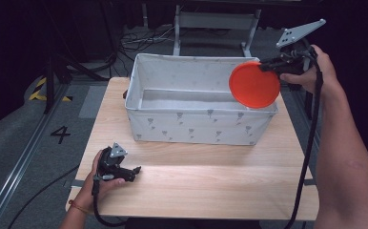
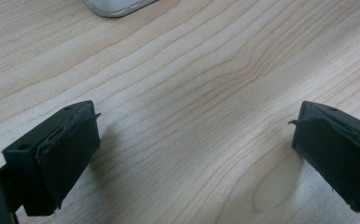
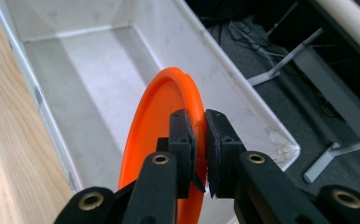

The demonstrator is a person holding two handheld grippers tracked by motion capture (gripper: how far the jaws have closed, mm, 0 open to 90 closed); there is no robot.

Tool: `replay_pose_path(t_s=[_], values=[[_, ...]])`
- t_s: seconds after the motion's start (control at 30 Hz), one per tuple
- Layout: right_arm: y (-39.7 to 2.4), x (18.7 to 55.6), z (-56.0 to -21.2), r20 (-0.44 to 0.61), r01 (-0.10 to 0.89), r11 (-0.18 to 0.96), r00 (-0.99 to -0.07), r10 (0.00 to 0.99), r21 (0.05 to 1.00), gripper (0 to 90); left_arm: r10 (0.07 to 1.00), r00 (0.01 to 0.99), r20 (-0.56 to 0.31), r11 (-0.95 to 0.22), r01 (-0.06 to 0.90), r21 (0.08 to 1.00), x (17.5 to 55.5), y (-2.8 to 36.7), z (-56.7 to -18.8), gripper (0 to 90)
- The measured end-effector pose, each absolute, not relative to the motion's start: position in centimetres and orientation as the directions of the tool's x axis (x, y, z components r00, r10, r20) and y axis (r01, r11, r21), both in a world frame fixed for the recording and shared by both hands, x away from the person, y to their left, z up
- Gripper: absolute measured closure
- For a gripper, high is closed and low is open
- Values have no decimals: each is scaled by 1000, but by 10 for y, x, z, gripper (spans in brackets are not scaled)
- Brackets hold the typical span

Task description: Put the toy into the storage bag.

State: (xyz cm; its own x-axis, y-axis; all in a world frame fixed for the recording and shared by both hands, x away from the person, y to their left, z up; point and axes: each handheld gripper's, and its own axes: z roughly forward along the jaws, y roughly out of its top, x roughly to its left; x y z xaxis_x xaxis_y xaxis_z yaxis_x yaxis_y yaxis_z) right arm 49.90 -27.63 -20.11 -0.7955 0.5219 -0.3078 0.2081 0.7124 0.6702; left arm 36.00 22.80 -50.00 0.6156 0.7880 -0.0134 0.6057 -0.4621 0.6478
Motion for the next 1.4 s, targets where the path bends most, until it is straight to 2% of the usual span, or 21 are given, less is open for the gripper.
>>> replay_pose_path(t_s=[0.27,0.53,0.9,1.03,1.23,1.4], values=[[-273,512,-227,-281,212,727,-824,492,653,817,785,619,-17,-464,607,645,360,228,-500,14],[-269,509,-245,-269,163,776,-878,396,610,817,786,617,-16,-463,606,647,360,228,-500,14],[-247,507,-263,-247,135,877,-930,273,462,812,786,619,-16,-464,605,647,360,228,-500,13],[-232,506,-266,-238,93,917,-951,197,387,810,786,618,-16,-463,606,647,360,228,-500,14],[-215,513,-276,-214,104,949,-962,172,296,810,785,619,-17,-465,607,645,360,228,-500,14],[-213,520,-283,-183,129,956,-966,181,264,810,786,618,-16,-463,606,647,360,228,-500,13]])
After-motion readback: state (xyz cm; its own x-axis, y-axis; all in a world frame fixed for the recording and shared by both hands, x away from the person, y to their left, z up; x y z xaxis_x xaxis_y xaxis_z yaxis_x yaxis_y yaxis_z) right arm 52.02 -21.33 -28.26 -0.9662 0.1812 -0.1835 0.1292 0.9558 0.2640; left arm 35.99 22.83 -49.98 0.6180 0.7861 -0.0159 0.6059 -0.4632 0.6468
